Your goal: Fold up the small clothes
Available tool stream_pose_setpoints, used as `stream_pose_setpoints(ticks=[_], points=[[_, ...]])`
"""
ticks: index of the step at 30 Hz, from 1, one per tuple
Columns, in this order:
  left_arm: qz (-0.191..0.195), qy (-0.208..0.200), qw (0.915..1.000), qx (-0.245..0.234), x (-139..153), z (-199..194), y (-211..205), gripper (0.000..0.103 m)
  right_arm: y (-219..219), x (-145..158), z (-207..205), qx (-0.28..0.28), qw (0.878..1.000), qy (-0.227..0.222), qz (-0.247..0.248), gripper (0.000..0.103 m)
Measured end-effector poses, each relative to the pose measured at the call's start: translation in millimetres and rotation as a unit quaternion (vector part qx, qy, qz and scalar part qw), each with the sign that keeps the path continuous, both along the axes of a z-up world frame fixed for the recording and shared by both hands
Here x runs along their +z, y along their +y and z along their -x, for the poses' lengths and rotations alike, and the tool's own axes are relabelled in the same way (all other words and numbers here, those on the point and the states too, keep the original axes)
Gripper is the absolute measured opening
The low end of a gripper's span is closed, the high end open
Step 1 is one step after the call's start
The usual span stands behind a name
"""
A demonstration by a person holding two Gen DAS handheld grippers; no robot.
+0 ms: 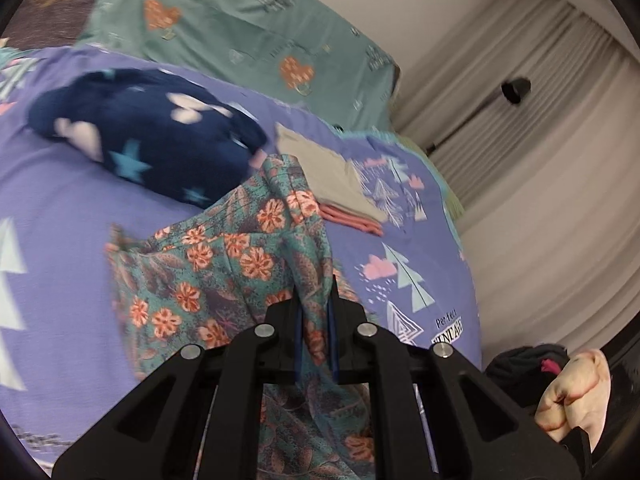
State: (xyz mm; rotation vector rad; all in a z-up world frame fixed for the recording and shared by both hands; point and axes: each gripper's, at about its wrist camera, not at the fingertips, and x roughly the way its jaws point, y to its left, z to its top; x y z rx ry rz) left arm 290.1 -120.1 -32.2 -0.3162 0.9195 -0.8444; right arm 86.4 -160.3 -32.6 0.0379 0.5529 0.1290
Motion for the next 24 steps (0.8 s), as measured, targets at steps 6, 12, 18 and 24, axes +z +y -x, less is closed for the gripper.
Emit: stream_pose_setpoints(ticks=[6,12,18,24], points=[[-0.048,-0.004,0.9977,-0.048,-22,6,-85,0.009,-75,-21,12,-0.044,0.996,0.031,-0.072,0.004],[-0.131,-0.007,0.9878,-0.084,-60,14,-151,0.010,-138,-56,25,-0.086,0.981,0.071,-0.156,0.004],[-0.173,-0.037,0.9791,-0.099,-68,24,-173,0.032,-165,-85,31,-0.094,0.966,0.113,-0.214,0.004],[-0.170,-0.140,0.9717,-0.086,-6,62,-144,0.064,-179,-95,36,-0.087,0.954,0.125,-0.258,0.008]])
